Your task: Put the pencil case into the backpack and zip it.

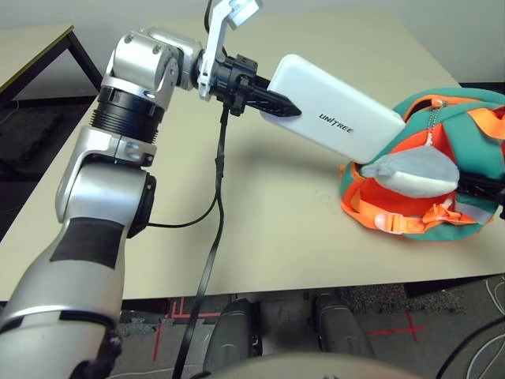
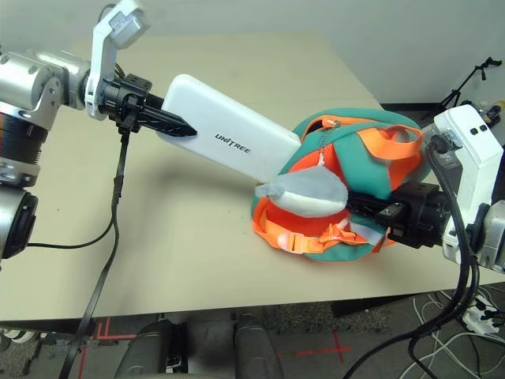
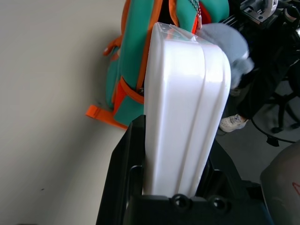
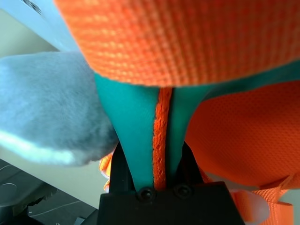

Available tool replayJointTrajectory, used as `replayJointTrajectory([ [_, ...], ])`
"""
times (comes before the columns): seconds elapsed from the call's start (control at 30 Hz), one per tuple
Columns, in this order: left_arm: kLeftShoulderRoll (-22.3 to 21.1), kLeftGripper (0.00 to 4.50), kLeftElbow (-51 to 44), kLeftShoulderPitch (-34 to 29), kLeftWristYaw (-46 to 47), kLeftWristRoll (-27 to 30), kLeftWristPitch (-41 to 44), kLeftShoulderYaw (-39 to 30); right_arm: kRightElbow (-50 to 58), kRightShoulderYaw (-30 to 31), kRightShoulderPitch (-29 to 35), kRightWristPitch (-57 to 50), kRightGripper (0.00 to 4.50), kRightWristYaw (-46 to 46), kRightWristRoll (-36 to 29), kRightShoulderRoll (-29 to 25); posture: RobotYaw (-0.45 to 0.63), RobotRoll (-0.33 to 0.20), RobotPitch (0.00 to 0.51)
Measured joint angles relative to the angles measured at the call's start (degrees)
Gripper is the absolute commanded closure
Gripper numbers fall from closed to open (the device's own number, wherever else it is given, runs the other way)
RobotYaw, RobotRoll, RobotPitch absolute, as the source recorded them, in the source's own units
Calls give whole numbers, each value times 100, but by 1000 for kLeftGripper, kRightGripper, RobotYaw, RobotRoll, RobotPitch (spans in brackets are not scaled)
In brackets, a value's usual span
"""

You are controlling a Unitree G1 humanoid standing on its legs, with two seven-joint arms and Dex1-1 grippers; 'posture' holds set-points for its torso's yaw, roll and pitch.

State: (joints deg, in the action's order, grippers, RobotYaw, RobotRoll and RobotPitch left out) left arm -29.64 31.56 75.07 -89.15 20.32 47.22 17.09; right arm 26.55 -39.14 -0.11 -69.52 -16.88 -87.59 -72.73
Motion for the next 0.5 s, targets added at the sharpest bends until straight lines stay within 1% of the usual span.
replayJointTrajectory([
  [0.17,327,3119,29,-12,224,-45,-16,-14,-12,164,-177,4,4308,13,30,3,-202,0,112],
  [0.3,605,3119,293,60,403,-87,-216,-94,-14,221,-251,13,4308,40,40,36,-204,0,110],
  [0.4,820,3119,602,254,495,-219,-551,-129,-16,253,-304,24,4308,66,43,63,-205,0,110],
  [0.5,928,3120,912,491,502,-320,-898,-142,-18,275,-330,27,4308,71,51,68,-205,0,109],
])
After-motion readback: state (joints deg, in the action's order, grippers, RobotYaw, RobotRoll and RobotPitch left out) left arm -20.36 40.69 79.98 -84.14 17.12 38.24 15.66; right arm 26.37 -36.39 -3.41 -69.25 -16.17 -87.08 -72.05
